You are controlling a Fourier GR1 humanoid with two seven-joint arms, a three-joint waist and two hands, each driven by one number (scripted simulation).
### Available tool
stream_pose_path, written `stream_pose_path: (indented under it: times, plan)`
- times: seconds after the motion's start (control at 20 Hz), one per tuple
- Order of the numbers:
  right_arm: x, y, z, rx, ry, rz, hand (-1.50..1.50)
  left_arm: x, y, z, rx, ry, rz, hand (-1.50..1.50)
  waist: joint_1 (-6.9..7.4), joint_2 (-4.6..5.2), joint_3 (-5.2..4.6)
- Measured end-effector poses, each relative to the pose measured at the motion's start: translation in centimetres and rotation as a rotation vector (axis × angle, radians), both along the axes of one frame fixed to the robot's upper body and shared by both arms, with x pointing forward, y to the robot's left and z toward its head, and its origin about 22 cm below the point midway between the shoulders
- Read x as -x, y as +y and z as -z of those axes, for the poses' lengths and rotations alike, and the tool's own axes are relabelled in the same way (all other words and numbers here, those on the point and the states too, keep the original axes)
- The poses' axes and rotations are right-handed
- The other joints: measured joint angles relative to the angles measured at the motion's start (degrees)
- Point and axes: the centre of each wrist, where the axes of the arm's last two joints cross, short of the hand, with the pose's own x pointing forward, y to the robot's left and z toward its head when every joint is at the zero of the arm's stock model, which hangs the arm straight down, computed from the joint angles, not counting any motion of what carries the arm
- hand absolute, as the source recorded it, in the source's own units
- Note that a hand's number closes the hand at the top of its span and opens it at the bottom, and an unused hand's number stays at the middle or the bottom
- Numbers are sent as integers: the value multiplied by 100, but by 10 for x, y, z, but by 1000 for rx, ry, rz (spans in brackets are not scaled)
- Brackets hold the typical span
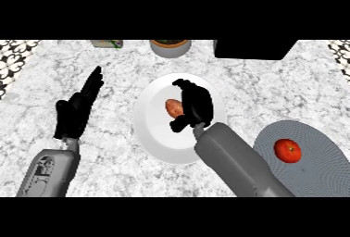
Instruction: Pick the sweet potato from the placemat and place it in the plate
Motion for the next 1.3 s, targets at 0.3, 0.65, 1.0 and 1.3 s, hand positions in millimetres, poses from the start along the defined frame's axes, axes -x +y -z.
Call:
stream_pose_path:
  times: [0.3, 0.65, 1.0, 1.3]
  plan:
    - [1, 2, 18, -148, -11, -10, -150, -5, -2, -4, -3, -3, 6, 0, 29, 12, 3]
    - [-2, -3, 0, -450, -135, 64, -150, 1, 4, -4, -5, 5, -21, 0, -101, -35, 4]
    - [3, -60, -4, -613, -226, 210, -150, 6, 17, 3, -1, 13, -48, 0, -316, -74, -1]
    - [33, -134, -6, -664, -254, 251, -150, 8, 17, 4, 2, 21, -57, 0, -358, -81, -2]
